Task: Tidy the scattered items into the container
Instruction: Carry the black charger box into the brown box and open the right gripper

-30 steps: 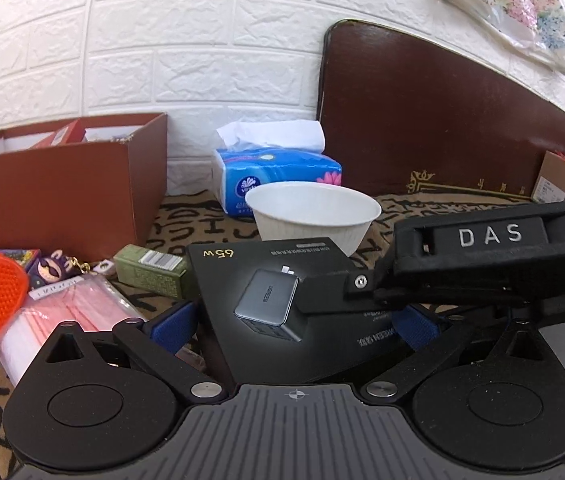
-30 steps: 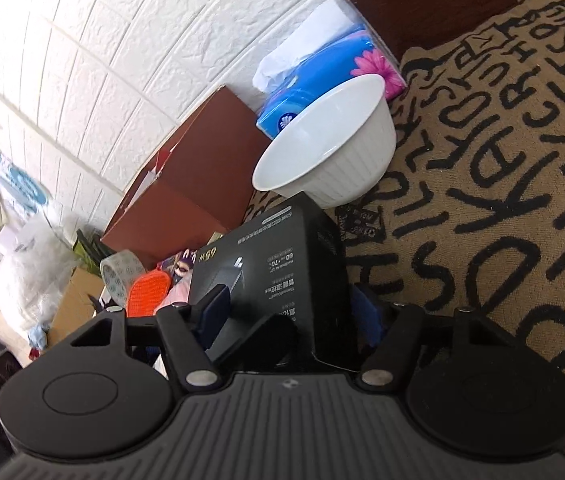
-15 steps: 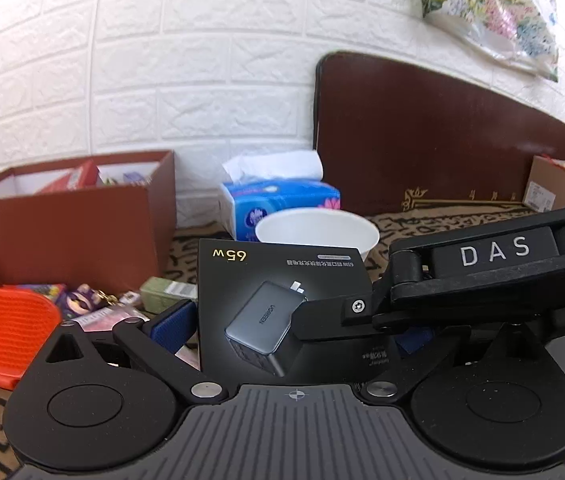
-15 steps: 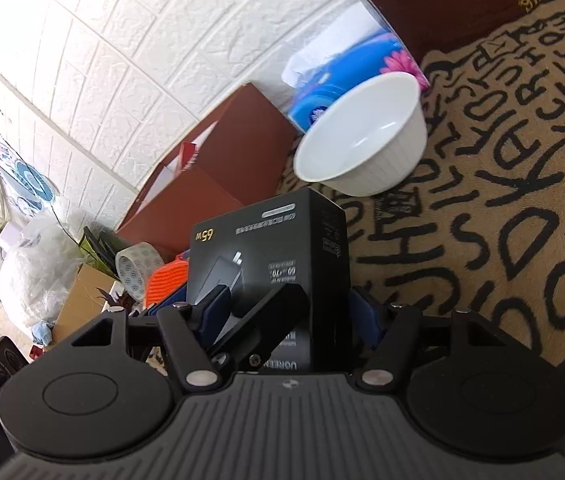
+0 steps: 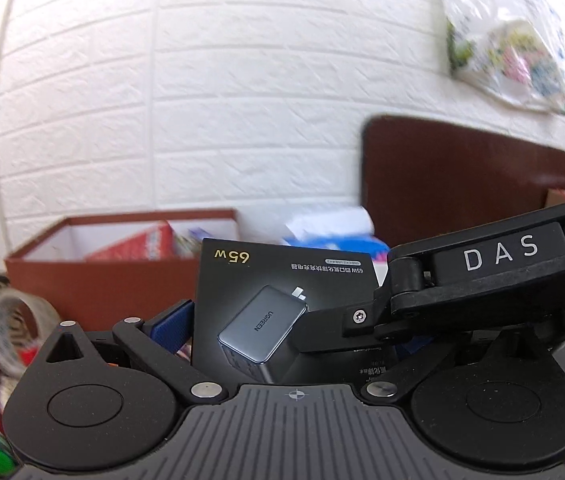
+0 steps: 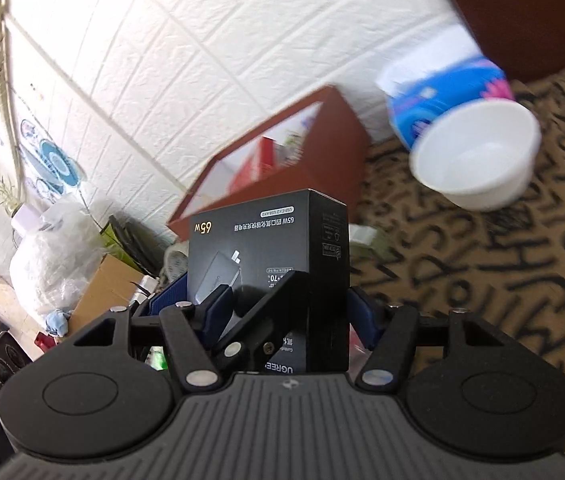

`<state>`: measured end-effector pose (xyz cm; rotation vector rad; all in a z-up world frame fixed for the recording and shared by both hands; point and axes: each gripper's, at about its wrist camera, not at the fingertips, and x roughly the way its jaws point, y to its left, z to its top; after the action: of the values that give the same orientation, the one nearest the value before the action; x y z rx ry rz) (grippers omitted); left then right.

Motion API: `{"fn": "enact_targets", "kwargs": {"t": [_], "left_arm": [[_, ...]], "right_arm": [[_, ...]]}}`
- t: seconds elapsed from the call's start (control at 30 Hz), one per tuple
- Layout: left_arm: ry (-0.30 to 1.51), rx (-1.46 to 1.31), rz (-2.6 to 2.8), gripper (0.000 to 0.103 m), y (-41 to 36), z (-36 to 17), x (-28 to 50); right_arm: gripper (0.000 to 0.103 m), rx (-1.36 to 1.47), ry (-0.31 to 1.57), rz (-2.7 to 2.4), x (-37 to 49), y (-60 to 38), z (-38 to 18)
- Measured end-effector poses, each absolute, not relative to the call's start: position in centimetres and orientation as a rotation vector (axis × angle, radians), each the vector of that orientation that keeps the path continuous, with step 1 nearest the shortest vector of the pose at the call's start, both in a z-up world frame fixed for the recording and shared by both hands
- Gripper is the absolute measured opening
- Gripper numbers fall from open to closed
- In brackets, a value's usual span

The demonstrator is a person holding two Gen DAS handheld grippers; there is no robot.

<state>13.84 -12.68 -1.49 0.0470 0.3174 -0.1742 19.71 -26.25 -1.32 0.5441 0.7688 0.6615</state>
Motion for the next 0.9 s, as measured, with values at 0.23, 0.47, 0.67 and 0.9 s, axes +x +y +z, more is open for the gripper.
{"fn": "enact_targets", "kwargs": {"t": [0.23,0.47,0.67,0.9], "left_arm": [[0.271,0.051,-0.115,0.103,-8.5,1.8,17.7],[0.283,0.097,-0.043,0.103,-3.5,2.2,25.6],[0.340,0.070,-0.019,0.103,0.7,1.2,31.4],[0.447,0.064,-0.028,0.103,3.4,-0.8,34.3]], "right_arm": [[0.068,0.527,0.736,0.691,23.3,-21.3,2.0],[0.068,0.520,0.739,0.696,29.1,-15.2,3.2],[0.068,0.551,0.752,0.682,33.9,-10.8,2.2],[0.067,0.532,0.759,0.654,35.5,-8.5,0.7]]}}
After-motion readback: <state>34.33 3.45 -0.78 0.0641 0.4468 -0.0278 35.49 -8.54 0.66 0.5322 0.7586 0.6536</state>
